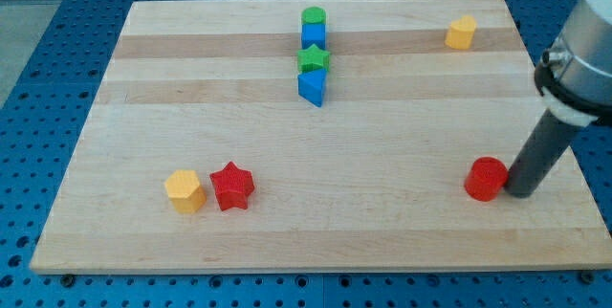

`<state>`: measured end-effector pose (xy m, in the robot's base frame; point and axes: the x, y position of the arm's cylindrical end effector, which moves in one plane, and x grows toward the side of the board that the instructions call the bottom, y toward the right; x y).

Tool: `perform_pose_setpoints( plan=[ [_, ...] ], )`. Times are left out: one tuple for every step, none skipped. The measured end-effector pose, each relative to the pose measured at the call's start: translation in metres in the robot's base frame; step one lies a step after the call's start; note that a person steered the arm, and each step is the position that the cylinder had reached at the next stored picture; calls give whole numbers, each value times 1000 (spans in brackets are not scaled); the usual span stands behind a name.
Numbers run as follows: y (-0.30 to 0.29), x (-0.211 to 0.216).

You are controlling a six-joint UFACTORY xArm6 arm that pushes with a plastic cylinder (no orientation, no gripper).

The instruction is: Move the red circle to the left of the red star

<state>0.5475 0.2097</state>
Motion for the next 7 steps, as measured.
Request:
perform_pose_setpoints(
  plan=[
    [-13, 12],
    [-15, 12],
    [-28, 12],
    [-45, 12],
    [-49, 15],
    [-16, 7],
    [-15, -12]
  ],
)
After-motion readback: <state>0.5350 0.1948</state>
